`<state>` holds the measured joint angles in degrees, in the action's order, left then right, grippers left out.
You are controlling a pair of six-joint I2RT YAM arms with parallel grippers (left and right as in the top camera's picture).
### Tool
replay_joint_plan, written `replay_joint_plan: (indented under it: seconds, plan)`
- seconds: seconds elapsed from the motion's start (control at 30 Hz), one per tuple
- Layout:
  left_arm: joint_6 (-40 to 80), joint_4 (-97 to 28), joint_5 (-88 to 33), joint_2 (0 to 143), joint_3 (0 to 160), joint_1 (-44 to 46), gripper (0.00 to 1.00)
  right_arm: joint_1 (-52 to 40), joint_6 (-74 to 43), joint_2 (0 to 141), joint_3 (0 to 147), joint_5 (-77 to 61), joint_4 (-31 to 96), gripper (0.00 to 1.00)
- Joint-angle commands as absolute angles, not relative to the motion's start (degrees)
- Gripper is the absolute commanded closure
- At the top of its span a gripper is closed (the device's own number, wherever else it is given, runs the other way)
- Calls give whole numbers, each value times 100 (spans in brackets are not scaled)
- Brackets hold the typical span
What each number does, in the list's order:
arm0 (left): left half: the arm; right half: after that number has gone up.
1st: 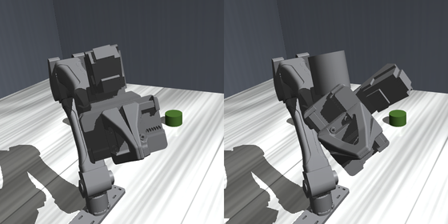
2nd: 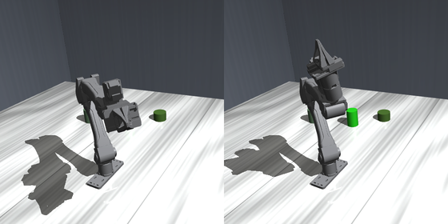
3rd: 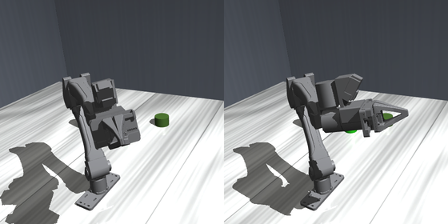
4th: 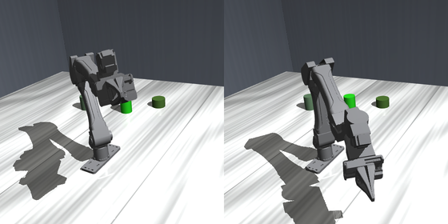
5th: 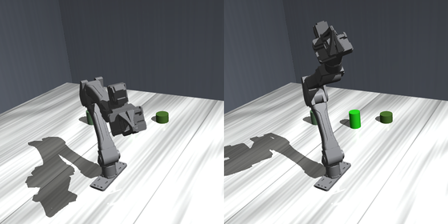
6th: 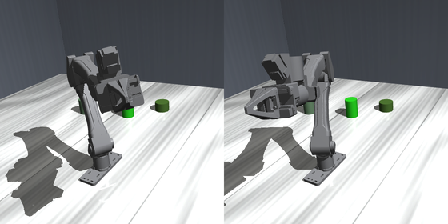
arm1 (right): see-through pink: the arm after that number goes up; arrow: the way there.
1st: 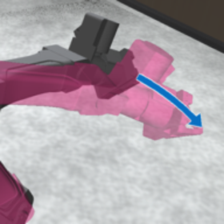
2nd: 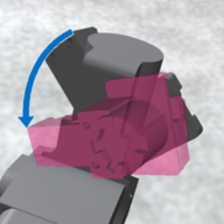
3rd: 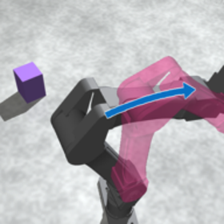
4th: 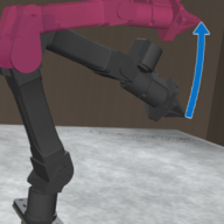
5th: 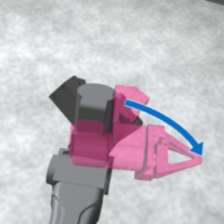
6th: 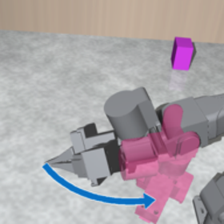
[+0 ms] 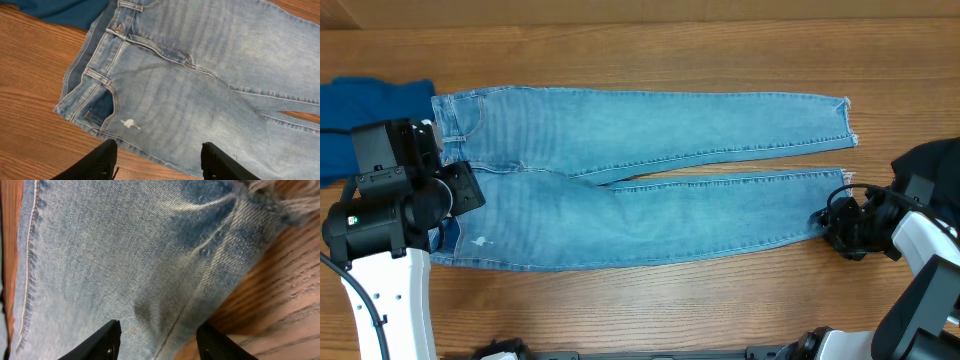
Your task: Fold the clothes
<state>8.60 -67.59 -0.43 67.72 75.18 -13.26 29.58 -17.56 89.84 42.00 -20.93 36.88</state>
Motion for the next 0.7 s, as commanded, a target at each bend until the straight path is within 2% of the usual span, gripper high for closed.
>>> replay_joint_plan:
  seconds: [0.0, 0.17, 0.23, 0.5, 0.67]
  plan:
    - [775, -6742, -110, 6737, 7609, -1347, 43, 2947, -1831, 9078, 3879, -1975, 3516, 47]
    - [773, -6722, -108, 6737, 7609, -1347, 43, 2947, -1955, 9078, 3736, -2338, 3103, 48]
    - [773, -6722, -110, 6737, 7609, -1347, 42, 2947, -1981, 9078, 3734, -2523, 3055, 52]
    - [773, -6724, -108, 6737, 7609, -1347, 42, 2947, -2222, 9078, 3732, -2532, 3201, 79]
    - [738, -6751, -108, 6737, 7609, -1347, 43, 2947, -2246, 9041, 3861, -2469, 3505, 86]
